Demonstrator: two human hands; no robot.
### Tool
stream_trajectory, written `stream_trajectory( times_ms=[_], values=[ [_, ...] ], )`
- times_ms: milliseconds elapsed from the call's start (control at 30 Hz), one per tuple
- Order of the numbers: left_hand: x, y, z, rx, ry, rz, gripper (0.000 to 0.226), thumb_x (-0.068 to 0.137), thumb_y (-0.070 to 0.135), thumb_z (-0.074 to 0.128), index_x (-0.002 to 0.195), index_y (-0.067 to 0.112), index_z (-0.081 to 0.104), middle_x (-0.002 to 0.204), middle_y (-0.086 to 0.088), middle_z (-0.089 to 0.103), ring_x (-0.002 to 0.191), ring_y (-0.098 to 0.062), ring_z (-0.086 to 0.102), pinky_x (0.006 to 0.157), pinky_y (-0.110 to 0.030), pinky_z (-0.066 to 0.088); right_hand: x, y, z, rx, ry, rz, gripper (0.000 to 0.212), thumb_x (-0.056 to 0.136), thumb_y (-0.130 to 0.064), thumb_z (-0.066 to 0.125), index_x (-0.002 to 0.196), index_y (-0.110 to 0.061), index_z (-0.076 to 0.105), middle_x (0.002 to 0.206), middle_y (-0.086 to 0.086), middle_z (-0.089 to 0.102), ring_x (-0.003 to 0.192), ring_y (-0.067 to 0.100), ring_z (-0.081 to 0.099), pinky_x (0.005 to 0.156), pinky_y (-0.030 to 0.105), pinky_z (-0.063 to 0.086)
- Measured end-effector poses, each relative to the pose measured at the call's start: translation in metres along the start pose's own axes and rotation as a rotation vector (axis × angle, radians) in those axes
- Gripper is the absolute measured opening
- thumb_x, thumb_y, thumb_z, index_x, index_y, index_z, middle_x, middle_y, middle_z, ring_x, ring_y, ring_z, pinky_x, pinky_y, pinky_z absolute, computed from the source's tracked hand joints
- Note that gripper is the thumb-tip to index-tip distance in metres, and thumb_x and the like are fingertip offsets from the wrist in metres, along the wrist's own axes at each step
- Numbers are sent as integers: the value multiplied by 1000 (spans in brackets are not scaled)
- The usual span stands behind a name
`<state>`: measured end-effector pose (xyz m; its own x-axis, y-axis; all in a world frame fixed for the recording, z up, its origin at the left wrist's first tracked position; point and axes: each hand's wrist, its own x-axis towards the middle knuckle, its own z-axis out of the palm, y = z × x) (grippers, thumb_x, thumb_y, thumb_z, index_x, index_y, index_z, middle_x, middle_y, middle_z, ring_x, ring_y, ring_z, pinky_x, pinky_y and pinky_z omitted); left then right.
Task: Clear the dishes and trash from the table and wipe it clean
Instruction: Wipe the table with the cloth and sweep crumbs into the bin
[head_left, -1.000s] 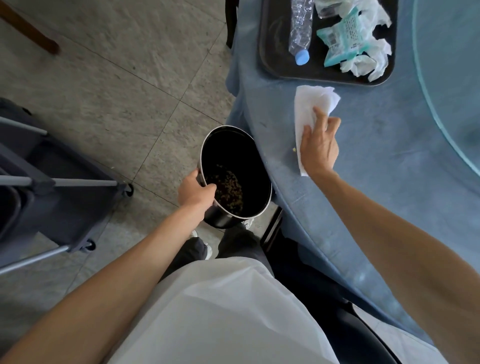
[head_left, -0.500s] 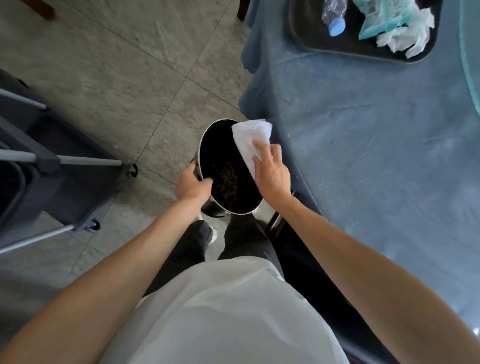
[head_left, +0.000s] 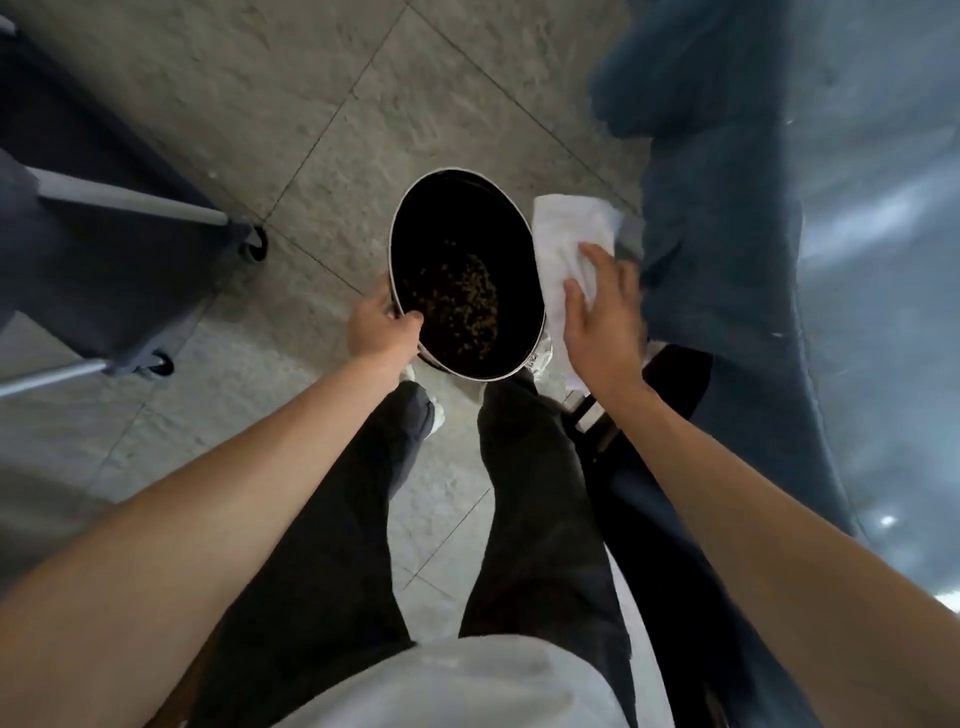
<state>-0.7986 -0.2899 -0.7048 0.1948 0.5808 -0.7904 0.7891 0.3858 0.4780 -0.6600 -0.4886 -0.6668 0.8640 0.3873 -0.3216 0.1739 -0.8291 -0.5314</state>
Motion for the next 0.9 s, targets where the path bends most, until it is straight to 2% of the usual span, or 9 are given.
stream_trajectory(
  times_ms=[100,167,267,433,500,567,667,800,900],
  values=[
    [60,-36,18,-8,-3,-35,30,83,1,69,98,27,71,86,9,71,90,-23,74,83,-47,64,15,21,59,9,-11,-10,41,107,-32,50,146,-20,51,139,8,49,108,18,56,80,26,40],
    [99,-61,31,-3,-25,-42,34,80,2,68,96,32,73,86,11,74,86,-20,75,80,-46,64,22,35,97,15,-18,-7,40,107,-31,51,145,-19,52,139,7,51,102,8,53,79,24,39],
    [149,-96,51,13,-68,-57,49,73,5,66,113,33,74,90,14,78,86,-15,77,81,-43,64,32,56,148,20,-50,-5,40,107,-30,51,145,-16,52,138,7,51,96,-9,40,79,24,41],
    [206,-140,68,-61,-158,-65,71,72,-5,60,133,31,66,120,3,75,104,-16,74,83,-45,64,46,92,207,17,-98,6,40,106,-29,51,145,-17,51,141,4,50,104,-10,40,85,25,41],
    [216,-151,72,-113,-172,-78,76,75,-12,57,139,29,62,121,5,75,100,-15,74,74,-37,64,48,103,218,7,-102,2,40,106,-29,52,143,-17,52,141,3,51,107,-9,41,87,23,41],
    [222,-163,74,-148,-166,-88,79,78,-18,56,143,27,59,119,6,75,93,-13,74,67,-30,61,49,111,226,-3,-118,-12,39,105,-29,53,142,-16,53,139,3,52,107,-10,41,84,12,39],
    [228,-182,74,-153,-168,-81,82,78,-22,53,142,29,59,106,11,78,86,-11,73,68,-31,61,49,118,232,-12,-136,-35,38,105,-28,54,141,-15,54,137,5,54,103,-12,40,80,-4,34],
    [229,-183,73,-106,-185,-53,85,77,-24,47,143,29,58,106,8,74,78,-2,67,60,-16,52,46,111,232,-21,-128,-26,38,105,-28,55,141,-15,54,137,5,54,102,-16,36,79,-5,33],
    [222,-163,69,-54,-223,-147,74,86,-12,49,144,34,55,100,7,69,71,-6,61,63,-21,49,42,95,223,-10,-121,-19,38,104,-27,54,140,-15,54,138,5,54,100,-20,36,80,-6,32]
  ],
)
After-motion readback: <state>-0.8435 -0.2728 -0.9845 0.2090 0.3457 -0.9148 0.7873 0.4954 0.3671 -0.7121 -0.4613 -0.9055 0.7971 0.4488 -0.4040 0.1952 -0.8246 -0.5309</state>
